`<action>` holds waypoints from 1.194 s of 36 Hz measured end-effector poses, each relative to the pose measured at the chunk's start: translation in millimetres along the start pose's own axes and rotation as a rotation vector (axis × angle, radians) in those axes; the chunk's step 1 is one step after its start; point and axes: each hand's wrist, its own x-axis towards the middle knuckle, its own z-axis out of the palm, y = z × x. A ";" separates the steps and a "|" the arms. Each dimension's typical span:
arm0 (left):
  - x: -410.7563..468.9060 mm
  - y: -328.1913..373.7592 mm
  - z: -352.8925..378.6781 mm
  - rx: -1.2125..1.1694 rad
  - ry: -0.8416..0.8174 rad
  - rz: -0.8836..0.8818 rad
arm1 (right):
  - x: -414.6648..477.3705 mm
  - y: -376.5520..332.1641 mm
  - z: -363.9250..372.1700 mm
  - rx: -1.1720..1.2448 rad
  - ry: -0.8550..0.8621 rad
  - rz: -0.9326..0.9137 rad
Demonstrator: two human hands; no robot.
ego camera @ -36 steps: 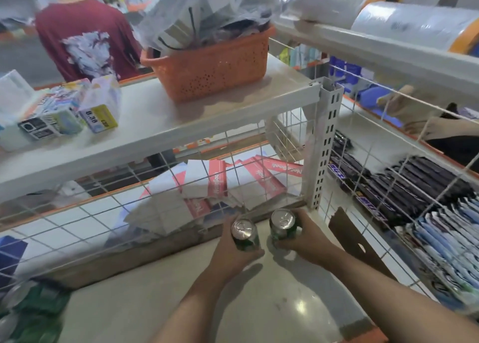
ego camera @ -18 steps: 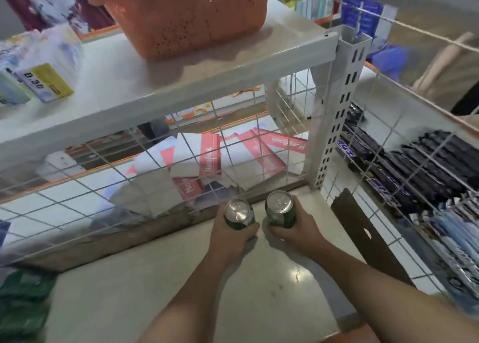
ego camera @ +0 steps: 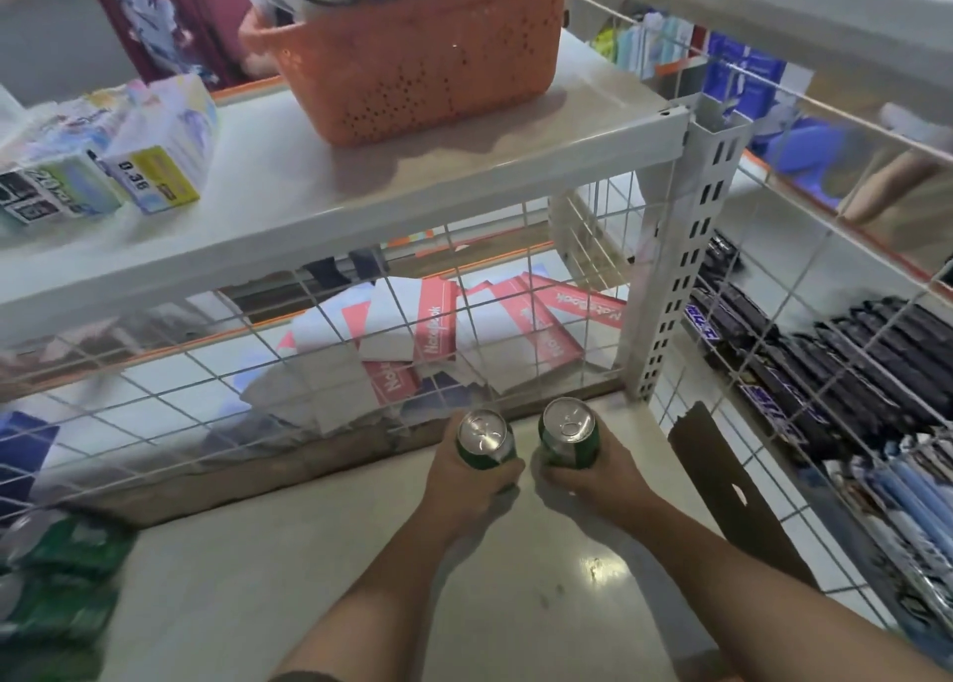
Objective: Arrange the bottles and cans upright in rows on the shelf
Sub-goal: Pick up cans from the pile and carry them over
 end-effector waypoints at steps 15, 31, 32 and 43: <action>11.9 -16.9 -11.6 0.077 0.002 0.004 | 4.0 13.9 15.9 0.277 -0.035 0.117; -79.5 -14.6 -74.6 0.057 0.169 0.072 | -74.9 -26.0 71.6 0.066 -0.123 0.014; -88.0 -11.1 -87.1 0.024 0.192 0.069 | -79.7 -31.0 82.1 0.051 -0.135 0.009; -195.6 -42.1 -273.4 0.004 0.468 0.053 | -162.8 -96.6 234.7 0.053 -0.287 -0.080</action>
